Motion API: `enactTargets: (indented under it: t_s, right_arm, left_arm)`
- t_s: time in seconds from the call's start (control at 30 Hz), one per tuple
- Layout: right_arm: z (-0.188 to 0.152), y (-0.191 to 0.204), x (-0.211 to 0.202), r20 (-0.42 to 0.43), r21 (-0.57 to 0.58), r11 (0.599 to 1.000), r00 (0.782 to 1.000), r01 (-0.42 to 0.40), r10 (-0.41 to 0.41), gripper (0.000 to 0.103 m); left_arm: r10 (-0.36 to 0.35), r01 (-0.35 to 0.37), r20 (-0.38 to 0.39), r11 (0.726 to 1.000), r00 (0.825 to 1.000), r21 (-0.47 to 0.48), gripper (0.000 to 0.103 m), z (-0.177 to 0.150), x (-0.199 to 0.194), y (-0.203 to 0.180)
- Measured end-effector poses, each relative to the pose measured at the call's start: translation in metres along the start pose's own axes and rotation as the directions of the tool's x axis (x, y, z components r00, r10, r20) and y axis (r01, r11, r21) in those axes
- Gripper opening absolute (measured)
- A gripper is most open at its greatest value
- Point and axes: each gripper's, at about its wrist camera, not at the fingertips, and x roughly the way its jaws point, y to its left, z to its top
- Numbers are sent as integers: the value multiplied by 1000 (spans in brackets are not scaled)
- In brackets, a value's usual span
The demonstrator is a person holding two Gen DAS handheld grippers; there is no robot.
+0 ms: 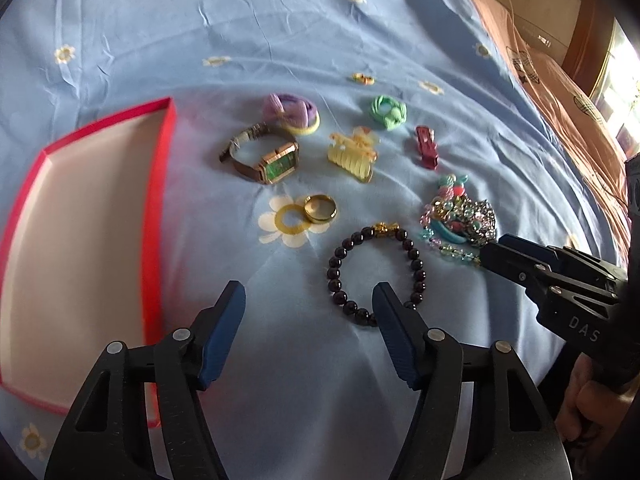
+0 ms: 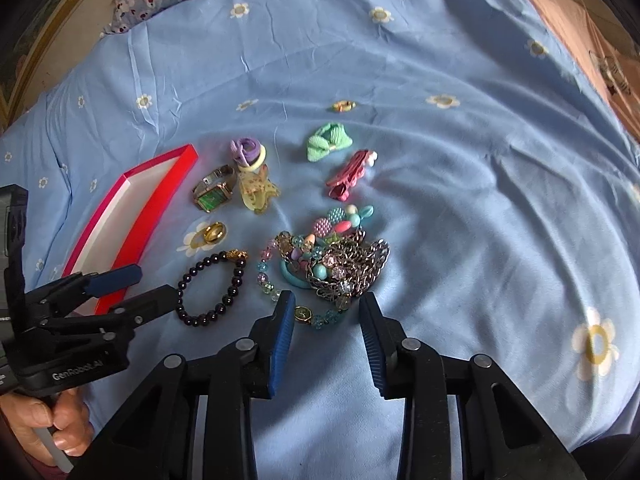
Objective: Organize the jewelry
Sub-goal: 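Grasp the black bead bracelet with the left tool while the right tool grasps the crystal bracelet, then carry both bracelets into the red box and open both tools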
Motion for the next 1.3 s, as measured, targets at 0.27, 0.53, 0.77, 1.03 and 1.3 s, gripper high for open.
enactTargets:
  t_s: [0.27, 0.53, 0.77, 1.03, 1.3]
  right_arm:
    - [3, -5, 11, -31, 25, 1000, 999, 9, -8, 20]
    - [7, -6, 5, -24, 29, 1000, 1000, -3, 3, 7]
    - [9, 7, -17, 13, -18, 999, 1000, -28, 28, 7]
    - [23, 32, -36, 64, -58, 996, 995, -72, 75, 7]
    - [35, 64, -41, 84, -118, 986, 988, -119, 129, 7]
  left_arm:
    - [-40, 41, -32, 998, 999, 45, 55, 4, 15, -6]
    - [-85, 87, -30, 994, 996, 72, 6, 6, 11, -8]
    - [-111, 110, 5, 992, 994, 56, 6, 4, -5, -4]
    - [-121, 120, 76, 993, 990, 22, 6, 5, -41, 11]
    - [-104, 111, 139, 993, 985, -46, 6, 5, -72, 42]
